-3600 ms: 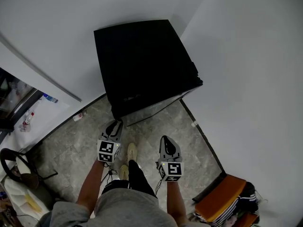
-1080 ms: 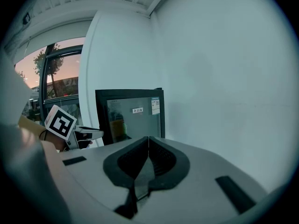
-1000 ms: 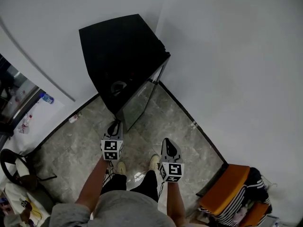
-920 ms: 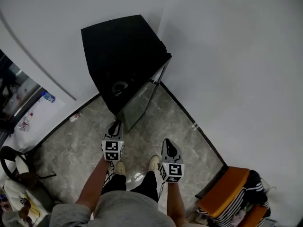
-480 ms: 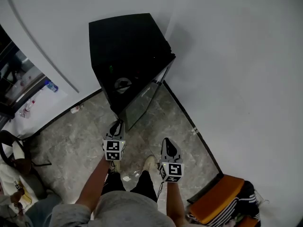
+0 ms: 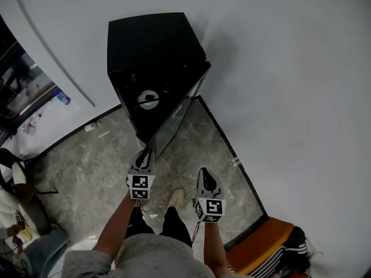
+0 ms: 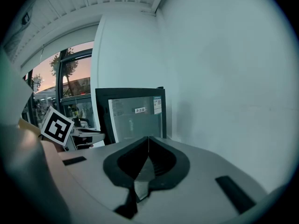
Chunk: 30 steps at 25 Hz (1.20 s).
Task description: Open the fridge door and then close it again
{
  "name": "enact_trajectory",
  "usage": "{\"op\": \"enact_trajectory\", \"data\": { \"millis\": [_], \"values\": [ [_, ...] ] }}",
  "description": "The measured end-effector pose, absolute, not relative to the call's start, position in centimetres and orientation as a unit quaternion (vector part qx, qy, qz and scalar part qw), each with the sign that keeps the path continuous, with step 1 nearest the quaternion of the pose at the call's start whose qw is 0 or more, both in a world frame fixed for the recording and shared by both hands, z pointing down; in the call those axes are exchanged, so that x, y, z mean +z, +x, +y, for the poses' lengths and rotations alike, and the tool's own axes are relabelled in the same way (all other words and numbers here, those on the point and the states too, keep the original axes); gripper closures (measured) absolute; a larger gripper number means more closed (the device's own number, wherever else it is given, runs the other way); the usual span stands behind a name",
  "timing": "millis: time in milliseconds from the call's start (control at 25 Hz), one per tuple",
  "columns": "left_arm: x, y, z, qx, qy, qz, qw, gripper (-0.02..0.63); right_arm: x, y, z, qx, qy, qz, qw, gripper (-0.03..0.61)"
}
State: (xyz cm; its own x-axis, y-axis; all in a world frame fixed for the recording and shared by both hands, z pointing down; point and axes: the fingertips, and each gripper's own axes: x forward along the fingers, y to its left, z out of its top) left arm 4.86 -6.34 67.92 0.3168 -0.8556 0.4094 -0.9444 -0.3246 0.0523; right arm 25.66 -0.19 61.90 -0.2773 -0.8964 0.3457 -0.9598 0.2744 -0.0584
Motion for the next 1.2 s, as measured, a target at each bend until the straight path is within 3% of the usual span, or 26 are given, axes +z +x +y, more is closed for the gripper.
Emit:
{"op": "enact_trajectory", "data": {
  "millis": [1200],
  "values": [
    [67.5,14.2,-2.1,0.161,0.811,-0.546,0.137,0.574,62.7,31.2,2.3,0.141,0.608,-0.774,0.111,0.554]
  ]
}}
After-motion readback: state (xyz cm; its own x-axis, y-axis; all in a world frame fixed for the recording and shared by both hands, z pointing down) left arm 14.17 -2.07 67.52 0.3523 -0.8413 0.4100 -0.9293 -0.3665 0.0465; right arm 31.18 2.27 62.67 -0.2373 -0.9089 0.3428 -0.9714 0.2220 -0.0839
